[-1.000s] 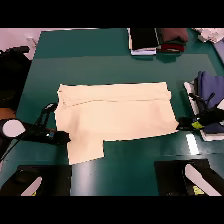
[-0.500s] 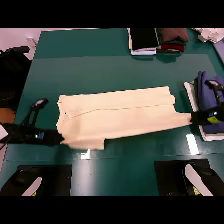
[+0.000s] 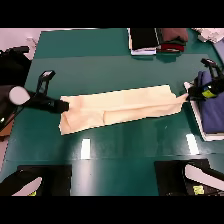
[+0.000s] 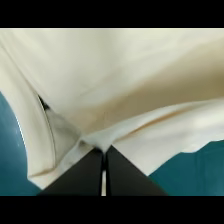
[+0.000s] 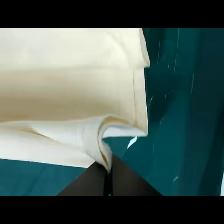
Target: Fold the shirts.
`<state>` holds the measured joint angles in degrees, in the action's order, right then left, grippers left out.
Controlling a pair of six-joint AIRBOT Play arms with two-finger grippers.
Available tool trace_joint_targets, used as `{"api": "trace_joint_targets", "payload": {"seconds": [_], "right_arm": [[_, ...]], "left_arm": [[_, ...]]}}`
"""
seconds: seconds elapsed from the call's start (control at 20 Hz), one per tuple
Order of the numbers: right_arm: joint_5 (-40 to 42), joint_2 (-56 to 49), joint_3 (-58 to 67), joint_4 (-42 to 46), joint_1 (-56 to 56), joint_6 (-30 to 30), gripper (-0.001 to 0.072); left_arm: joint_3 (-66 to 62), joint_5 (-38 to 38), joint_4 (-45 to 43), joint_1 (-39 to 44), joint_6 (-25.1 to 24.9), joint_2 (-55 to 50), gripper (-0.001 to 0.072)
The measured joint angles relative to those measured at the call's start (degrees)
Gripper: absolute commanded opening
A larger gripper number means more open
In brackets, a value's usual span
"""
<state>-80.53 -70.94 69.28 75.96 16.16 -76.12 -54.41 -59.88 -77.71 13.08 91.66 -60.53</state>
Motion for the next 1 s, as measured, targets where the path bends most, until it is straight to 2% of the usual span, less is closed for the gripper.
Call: {"api": "trace_joint_targets", "payload": {"seconds": [0.25,0.3,0.35,0.4,0.5,0.6,0.7,0.75,0.8,0.85,1.0], "right_arm": [[1.6,-12.0,9.9,-1.0,-4.0,-1.3,0.0022],[1.8,-14.2,11.7,-1.1,-4.7,-1.6,0.005],[1.9,-16.2,13.4,-1.3,-5.2,-1.8,0.0234],[2.1,-17.8,14.9,-1.6,-5.5,-1.8,0.0395],[2.2,-20.6,17.7,-3.7,-5.6,-1.8,0.0505],[2.1,-22.3,19.7,-6.9,-4.7,-0.8,0.0535],[1.2,-23.1,20.3,-9.7,-2.8,0.9,0.0536],[0.5,-23.4,20.0,-10.6,-1.5,1.8,0.0571],[-0.2,-23.6,19.1,-11.3,0.1,2.5,0.0604],[-0.5,-23.8,18.0,-11.8,1.7,3.1,0.0604],[-0.7,-24.5,13.2,-14.8,7.3,5.2,0.0604]], "left_arm": [[-5.8,6.1,-1.6,0.0,-0.5,-10.0,0.0025],[-6.4,7.1,-1.8,0.0,-0.5,-11.0,0.0035],[-6.8,7.8,-1.8,0.0,-0.5,-11.6,0.0302],[-7.3,8.4,-2.0,0.0,-0.5,-12.1,0.0509],[-8.7,8.9,-2.1,0.0,-0.5,-12.7,0.0477],[-10.9,8.4,-2.1,0.0,-0.4,-13.0,0.0476],[-13.2,7.0,-2.0,0.0,-0.3,-13.2,0.0475],[-13.9,6.2,-1.8,0.0,-0.3,-13.2,0.033],[-14.5,5.6,-1.4,0.0,-0.2,-13.3,0.0064],[-14.9,5.0,-0.9,0.0,-0.2,-13.3,0.0033],[-15.6,4.2,2.3,0.1,-0.2,-13.4,0.0023]]}}
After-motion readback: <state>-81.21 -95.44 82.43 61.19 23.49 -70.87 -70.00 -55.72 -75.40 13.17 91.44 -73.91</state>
